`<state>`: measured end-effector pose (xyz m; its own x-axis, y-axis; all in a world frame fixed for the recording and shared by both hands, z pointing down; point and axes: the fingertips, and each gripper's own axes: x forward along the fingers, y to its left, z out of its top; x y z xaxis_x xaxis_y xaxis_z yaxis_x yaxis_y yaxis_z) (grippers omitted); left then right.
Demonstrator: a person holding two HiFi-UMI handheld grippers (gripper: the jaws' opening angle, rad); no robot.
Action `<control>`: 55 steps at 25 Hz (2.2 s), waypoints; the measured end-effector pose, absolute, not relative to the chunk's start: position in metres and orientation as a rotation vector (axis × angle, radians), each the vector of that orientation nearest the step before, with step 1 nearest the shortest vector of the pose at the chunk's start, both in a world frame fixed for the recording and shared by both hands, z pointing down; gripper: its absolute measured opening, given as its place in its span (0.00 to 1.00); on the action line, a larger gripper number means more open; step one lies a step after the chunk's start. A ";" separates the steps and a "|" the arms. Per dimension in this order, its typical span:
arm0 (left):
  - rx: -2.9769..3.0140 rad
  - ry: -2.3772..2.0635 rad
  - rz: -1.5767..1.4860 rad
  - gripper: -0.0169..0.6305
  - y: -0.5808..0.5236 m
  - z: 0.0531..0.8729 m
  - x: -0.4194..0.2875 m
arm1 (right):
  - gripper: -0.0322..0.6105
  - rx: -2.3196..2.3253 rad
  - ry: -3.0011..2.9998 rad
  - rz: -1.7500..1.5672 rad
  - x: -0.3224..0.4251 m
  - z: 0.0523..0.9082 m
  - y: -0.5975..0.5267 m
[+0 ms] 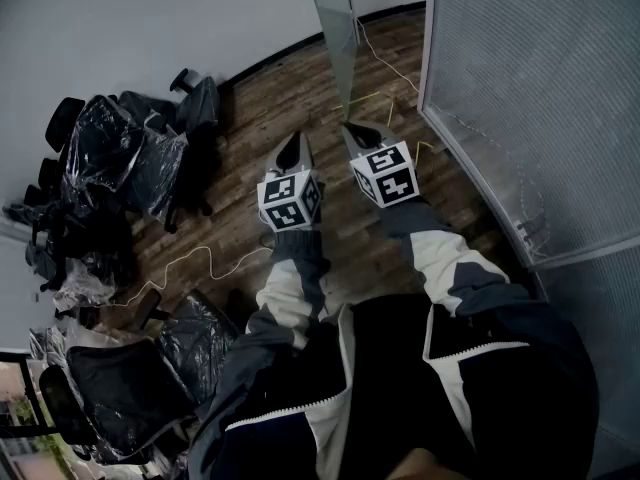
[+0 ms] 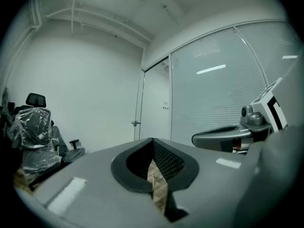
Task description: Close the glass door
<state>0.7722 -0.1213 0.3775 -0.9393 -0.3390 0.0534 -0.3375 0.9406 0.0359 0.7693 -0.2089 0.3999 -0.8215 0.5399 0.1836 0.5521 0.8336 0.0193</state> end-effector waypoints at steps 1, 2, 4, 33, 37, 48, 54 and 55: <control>0.525 -3.039 -0.041 0.03 -0.119 0.378 0.773 | 0.05 -0.856 -2.844 -0.102 0.771 0.400 -0.208; 0.521 -3.041 -0.042 0.03 -0.118 0.378 0.774 | 0.05 -0.860 -2.845 -0.098 0.772 0.399 -0.206; 0.515 -3.040 -0.043 0.03 -0.113 0.379 0.774 | 0.05 -0.869 -2.848 -0.093 0.773 0.397 -0.203; 0.398 -3.031 -0.116 0.03 -0.163 0.386 0.791 | 0.06 -1.144 -2.786 -0.099 0.790 0.401 -0.239; 0.369 -3.004 -0.122 0.03 -0.167 0.399 0.791 | 0.06 -1.167 -2.752 -0.110 0.786 0.411 -0.247; 0.317 -2.983 -0.228 0.03 -0.115 0.434 0.730 | 0.06 -1.171 -2.659 -0.178 0.728 0.449 -0.212; 0.335 -2.970 -0.215 0.03 -0.051 0.449 0.655 | 0.06 -1.070 -2.693 -0.248 0.649 0.452 -0.158; 0.342 -2.974 -0.198 0.03 -0.040 0.449 0.642 | 0.06 -1.043 -2.698 -0.254 0.635 0.450 -0.151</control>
